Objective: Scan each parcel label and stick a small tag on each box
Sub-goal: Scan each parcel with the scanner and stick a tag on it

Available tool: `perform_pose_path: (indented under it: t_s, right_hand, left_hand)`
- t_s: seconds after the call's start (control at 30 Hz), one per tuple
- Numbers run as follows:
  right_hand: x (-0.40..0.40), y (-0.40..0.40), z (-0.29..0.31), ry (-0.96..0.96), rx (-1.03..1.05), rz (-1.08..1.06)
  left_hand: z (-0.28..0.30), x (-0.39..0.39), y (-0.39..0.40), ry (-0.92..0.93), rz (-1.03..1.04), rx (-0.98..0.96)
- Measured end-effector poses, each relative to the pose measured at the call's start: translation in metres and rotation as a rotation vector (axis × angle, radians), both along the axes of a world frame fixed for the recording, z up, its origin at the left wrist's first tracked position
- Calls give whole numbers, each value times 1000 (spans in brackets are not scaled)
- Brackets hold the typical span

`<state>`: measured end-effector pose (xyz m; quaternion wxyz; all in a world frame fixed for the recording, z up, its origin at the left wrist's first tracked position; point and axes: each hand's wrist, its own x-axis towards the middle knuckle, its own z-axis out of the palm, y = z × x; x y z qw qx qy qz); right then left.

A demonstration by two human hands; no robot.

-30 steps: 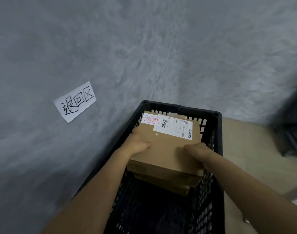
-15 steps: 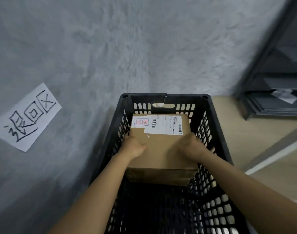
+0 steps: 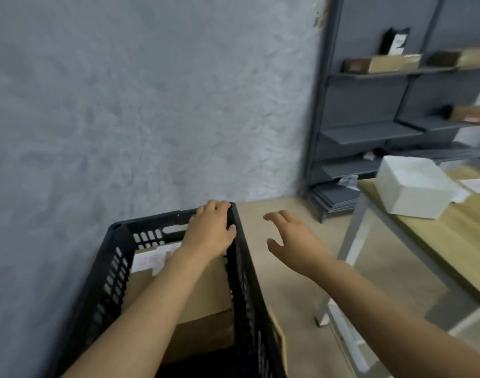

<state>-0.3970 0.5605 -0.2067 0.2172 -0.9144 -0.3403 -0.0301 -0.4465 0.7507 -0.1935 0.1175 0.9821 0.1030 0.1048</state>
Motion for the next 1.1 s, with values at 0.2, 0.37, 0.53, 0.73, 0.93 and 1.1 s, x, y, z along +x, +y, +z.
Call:
perform_pose_path:
  t_s: [0.2, 0.37, 0.53, 0.73, 0.93, 1.1]
  right_hand:
    - [20, -180, 41, -101, -6, -222]
    - [18, -331, 69, -170, 2, -378]
    - [10, -448, 84, -202, 1, -537]
    - [30, -543, 86, -187, 62, -670]
    - [101, -609, 76, -190, 68, -726]
    - [180, -659, 77, -154, 61, -757]
  left_hand:
    - [49, 47, -166, -121, -191, 67]
    - [85, 74, -316, -230, -337, 80]
    - [102, 94, -434, -265, -456, 76]
    - [103, 137, -532, -254, -569, 106]
    - [96, 215, -598, -254, -609, 96]
    - [98, 296, -637, -217, -602, 87]
